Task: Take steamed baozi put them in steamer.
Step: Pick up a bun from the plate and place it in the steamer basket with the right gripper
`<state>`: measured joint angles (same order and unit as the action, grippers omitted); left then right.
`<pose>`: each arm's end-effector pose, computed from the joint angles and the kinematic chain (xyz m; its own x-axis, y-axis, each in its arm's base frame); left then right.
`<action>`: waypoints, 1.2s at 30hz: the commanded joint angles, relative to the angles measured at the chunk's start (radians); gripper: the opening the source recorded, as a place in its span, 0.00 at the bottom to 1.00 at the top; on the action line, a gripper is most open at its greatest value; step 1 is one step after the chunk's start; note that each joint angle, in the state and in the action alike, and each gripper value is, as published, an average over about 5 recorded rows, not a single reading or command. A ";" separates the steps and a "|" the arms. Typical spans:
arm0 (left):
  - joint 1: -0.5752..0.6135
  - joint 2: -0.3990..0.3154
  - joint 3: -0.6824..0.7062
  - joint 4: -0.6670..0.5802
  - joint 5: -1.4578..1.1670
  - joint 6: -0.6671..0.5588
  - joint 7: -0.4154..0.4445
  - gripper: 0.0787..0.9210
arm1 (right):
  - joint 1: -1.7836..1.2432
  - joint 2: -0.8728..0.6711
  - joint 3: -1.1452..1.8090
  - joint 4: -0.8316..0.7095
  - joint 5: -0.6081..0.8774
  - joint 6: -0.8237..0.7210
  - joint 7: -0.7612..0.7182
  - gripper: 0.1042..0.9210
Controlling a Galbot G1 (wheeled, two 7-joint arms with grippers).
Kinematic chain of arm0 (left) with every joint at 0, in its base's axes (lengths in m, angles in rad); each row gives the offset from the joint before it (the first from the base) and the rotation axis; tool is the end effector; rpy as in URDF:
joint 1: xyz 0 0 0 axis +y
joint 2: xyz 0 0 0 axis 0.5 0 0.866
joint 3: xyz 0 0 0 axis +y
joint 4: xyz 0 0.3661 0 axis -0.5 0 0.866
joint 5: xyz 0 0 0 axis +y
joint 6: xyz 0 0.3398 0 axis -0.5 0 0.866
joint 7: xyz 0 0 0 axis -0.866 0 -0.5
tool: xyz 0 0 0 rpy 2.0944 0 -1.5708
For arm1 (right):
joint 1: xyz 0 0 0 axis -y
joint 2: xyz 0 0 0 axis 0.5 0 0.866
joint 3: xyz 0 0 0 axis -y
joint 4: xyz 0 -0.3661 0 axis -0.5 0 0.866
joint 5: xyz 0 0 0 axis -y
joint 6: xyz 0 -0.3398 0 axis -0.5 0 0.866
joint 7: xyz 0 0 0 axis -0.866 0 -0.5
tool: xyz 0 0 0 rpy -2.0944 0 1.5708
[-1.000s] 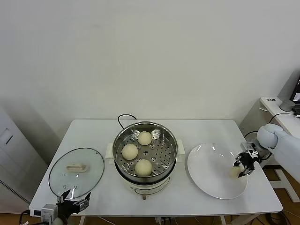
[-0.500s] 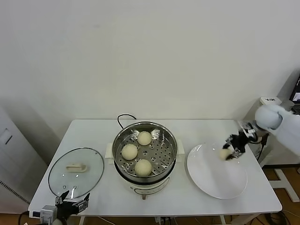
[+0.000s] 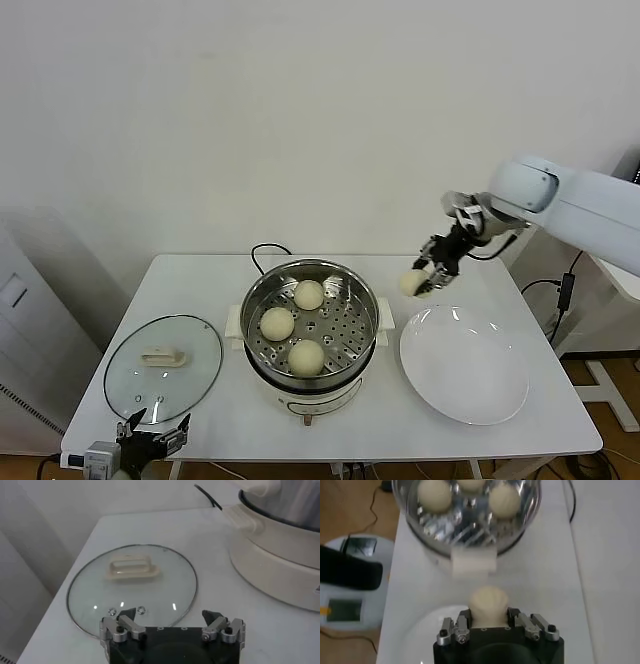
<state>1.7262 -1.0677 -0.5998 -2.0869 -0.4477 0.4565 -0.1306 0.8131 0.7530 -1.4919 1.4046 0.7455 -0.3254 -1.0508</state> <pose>0.1270 0.1154 -0.3119 -0.8047 0.0192 0.5933 0.0781 0.9942 0.0739 0.5295 -0.1013 0.0073 -0.1229 -0.3984 0.9090 -0.9904 -0.0089 -0.1378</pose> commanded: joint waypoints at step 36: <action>-0.022 -0.005 0.005 0.015 -0.005 0.002 0.000 0.88 | -0.191 0.265 -0.014 0.054 0.192 -0.256 0.390 0.42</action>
<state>1.7046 -1.0725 -0.5949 -2.0719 -0.4517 0.4579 -0.1302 0.6841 0.9910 -1.5208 1.4660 0.9431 -0.5692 -0.6913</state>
